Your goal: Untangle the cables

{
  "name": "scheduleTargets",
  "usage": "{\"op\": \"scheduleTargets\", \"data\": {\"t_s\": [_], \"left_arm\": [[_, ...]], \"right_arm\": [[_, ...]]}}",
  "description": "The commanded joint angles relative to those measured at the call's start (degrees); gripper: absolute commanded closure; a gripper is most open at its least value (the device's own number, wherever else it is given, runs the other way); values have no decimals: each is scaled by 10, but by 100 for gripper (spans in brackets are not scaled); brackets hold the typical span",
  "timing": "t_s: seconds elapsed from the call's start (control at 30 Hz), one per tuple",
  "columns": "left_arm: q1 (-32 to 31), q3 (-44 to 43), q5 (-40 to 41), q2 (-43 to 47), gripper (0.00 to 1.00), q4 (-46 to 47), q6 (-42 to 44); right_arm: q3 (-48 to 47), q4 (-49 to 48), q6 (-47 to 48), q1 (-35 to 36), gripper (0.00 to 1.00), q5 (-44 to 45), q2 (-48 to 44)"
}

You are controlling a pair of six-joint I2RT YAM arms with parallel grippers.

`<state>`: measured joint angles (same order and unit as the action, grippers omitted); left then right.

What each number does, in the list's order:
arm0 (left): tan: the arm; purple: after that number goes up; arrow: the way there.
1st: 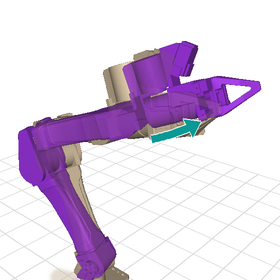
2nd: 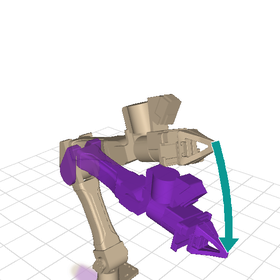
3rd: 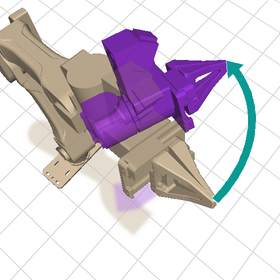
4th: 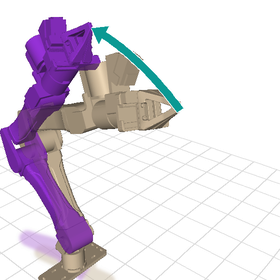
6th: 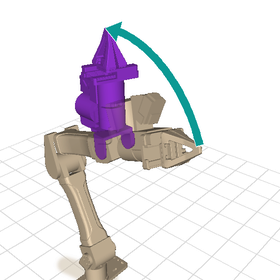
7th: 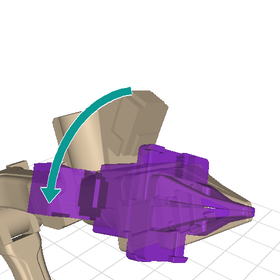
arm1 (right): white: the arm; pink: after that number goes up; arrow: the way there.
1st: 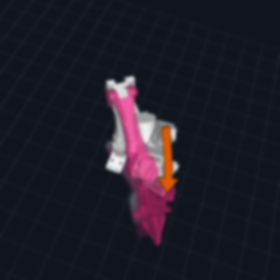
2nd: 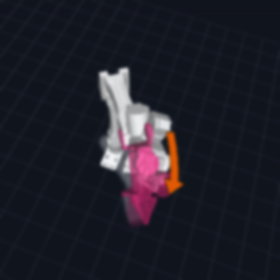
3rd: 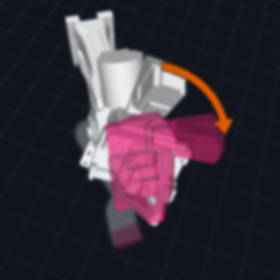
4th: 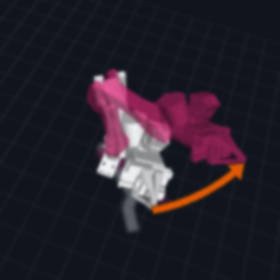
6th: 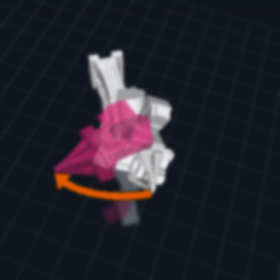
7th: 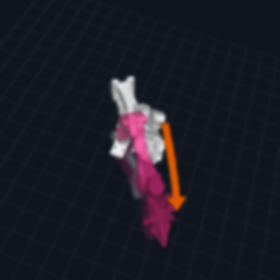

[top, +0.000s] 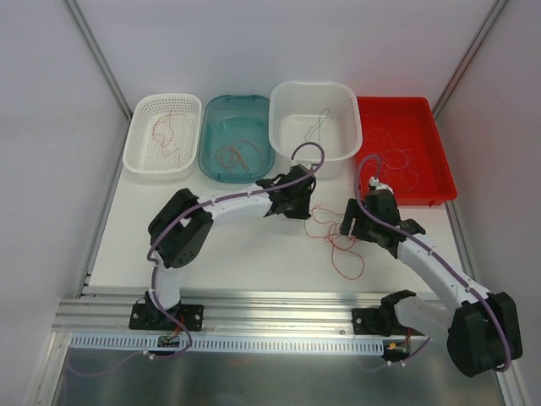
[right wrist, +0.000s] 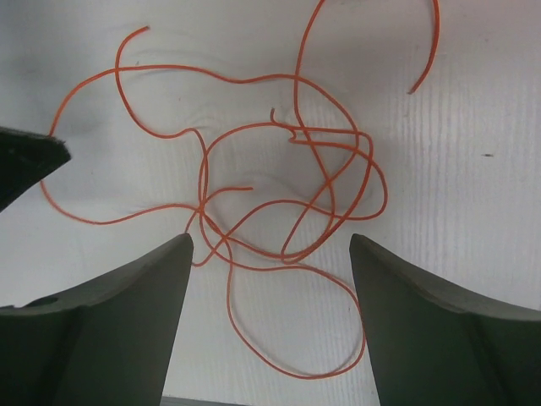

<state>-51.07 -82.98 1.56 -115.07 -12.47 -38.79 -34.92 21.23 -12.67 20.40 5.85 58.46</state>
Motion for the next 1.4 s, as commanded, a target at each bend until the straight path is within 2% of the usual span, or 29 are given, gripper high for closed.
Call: {"op": "scheduleTargets", "data": {"t_s": [0.0, 0.17, 0.27, 0.3, 0.4, 0.57, 0.7, 0.87, 1.07, 1.17, 1.3, 1.37], "left_arm": [[-7, 39, 35, 88, 100, 3, 34], [-7, 105, 50, 196, 100, 3, 67], [-7, 130, 50, 263, 100, -3, 87], [-6, 135, 52, 280, 100, -7, 92], [2, 149, 73, 345, 100, -33, 114], [69, 145, 59, 442, 100, -88, 130], [137, 127, 56, 513, 100, -124, 151], [224, 79, 85, 557, 100, -187, 193], [270, 19, 152, 585, 100, -243, 239], [271, 4, 106, 590, 100, -247, 240], [270, -3, 5, 567, 100, -246, 231], [270, -22, -82, 539, 100, -246, 220]], "right_arm": [[5, -49, -16, 3, 21, -3, 30], [10, -77, -22, 3, 25, 9, 82], [11, -88, -27, 3, 35, 20, 123], [11, -89, -30, 3, 42, 23, 143], [9, -90, -40, 3, 50, 28, 162], [13, -81, -40, 0, 61, 40, 163], [12, -64, -42, -10, 62, 45, 155], [17, -46, -41, -16, 64, 51, 135], [24, -40, -41, -26, 67, 48, 126], [23, -46, -32, -25, 68, 16, 109], [2, -56, -11, -14, 64, -15, 74], [-5, -59, -5, -9, 59, -34, 64]]}}
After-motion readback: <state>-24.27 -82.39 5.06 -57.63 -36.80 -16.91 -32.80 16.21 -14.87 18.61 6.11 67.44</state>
